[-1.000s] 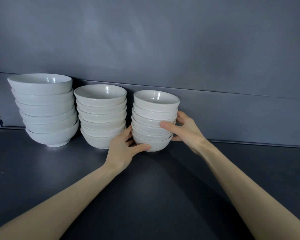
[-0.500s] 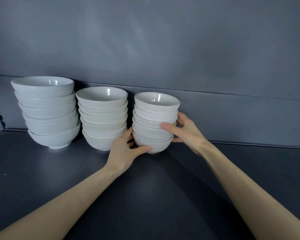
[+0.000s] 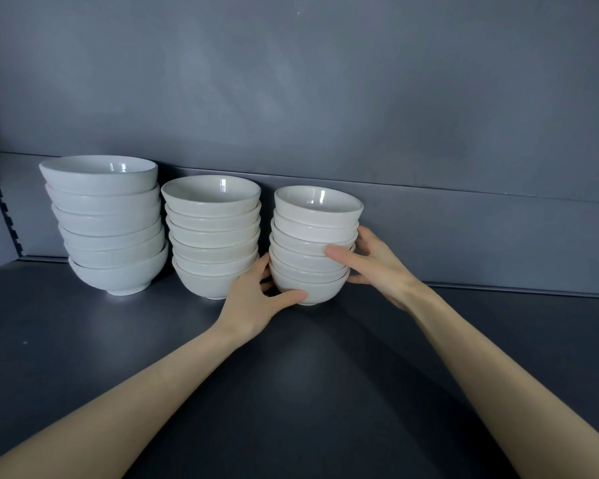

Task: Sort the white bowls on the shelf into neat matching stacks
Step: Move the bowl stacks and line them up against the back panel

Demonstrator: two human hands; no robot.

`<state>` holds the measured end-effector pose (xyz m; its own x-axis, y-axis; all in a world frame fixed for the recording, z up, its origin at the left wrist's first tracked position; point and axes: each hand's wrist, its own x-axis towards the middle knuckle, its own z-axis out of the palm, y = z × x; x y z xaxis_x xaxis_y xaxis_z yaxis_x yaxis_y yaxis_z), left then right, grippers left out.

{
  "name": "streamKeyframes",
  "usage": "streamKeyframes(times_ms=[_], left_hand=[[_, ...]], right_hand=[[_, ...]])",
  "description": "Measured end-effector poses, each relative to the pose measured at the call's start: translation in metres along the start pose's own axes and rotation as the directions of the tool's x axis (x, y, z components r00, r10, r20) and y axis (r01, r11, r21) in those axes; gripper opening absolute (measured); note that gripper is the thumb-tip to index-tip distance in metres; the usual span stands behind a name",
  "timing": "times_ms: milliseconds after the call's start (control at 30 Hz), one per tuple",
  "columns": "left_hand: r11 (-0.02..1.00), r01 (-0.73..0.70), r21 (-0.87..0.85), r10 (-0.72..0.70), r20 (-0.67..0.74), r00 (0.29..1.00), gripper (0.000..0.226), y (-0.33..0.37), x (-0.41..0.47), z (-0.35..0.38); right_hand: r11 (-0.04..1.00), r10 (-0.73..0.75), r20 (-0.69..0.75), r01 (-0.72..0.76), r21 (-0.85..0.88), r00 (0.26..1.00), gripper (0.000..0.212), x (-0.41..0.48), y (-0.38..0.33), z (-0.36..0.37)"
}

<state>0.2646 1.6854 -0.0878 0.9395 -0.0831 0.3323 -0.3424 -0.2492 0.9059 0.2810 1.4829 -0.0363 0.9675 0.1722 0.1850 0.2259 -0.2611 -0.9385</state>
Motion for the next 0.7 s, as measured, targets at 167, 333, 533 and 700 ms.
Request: streamKeyframes(times_ms=[167,333,533,700], left_hand=[[0.995,0.033,0.091,-0.037,0.047,0.998,0.072,0.009,-0.003,-0.004],[0.971,0.119,0.207,-0.128,0.031,0.991,0.059,0.017,-0.019,-0.011],[0.903,-0.004,0.430,-0.052,0.120,0.991,0.039,0.029,-0.033,0.006],[0.812,-0.256,0.524,0.104,0.303,0.947,0.037,0.070,-0.028,0.057]], right_hand=[[0.998,0.007,0.002,-0.007,-0.056,1.000,0.079,-0.004,-0.006,-0.004],[0.980,0.040,-0.097,-0.058,-0.190,0.994,0.091,-0.018,-0.006,-0.021],[0.904,0.022,-0.210,-0.109,-0.413,0.977,0.065,-0.050,-0.005,-0.057],[0.757,0.005,-0.286,-0.191,-0.625,0.958,0.064,-0.090,-0.011,-0.107]])
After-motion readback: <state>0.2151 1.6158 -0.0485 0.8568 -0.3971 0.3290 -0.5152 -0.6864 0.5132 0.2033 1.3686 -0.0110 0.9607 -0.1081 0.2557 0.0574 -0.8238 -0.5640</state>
